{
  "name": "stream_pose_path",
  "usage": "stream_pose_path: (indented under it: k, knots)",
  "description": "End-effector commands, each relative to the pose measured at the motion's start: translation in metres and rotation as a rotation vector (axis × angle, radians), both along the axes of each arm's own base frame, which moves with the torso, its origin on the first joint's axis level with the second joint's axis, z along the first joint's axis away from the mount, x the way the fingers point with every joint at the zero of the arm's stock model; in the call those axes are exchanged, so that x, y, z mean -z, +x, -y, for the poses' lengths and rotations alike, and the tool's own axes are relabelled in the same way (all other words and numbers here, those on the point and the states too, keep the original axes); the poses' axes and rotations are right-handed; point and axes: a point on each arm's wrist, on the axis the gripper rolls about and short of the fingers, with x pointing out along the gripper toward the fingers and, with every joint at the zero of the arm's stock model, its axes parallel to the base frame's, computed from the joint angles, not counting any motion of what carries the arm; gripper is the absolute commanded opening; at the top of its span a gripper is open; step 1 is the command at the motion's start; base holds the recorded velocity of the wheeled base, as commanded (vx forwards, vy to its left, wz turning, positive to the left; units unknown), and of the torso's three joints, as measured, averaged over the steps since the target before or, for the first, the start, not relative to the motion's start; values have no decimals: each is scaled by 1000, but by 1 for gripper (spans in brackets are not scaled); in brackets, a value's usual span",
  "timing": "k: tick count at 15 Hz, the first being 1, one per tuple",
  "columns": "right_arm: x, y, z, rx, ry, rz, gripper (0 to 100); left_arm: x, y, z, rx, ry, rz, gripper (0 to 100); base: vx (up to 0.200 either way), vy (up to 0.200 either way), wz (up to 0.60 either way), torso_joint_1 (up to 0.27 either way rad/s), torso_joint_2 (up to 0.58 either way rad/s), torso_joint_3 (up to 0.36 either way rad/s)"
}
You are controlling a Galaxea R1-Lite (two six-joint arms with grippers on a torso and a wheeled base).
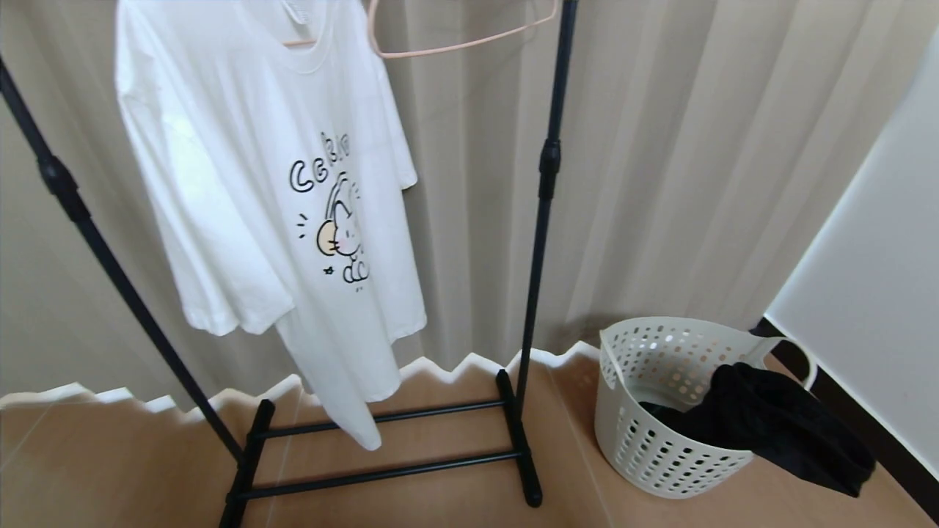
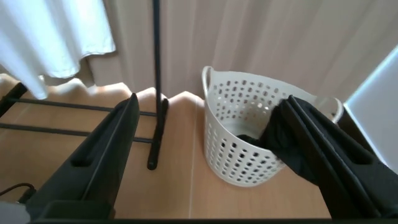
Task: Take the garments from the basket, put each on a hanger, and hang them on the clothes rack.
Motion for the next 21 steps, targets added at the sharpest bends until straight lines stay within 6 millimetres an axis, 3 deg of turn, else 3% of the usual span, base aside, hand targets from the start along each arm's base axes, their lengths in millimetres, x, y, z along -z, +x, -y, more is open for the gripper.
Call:
stream_pose_path:
  k: [1, 11, 21]
  knots:
    - [0, 0, 0, 1, 0, 0, 100, 0, 0, 0, 0, -1, -1, 100, 0, 0, 0, 0, 0, 0]
    - [0, 0, 0, -1, 0, 0, 100, 0, 0, 0, 1, -1, -2, 100, 0, 0, -180, 1, 1, 0]
    - [0, 0, 0, -1, -2, 1, 100, 0, 0, 0, 1, -1, -2, 100, 0, -200, 0, 1, 2, 3]
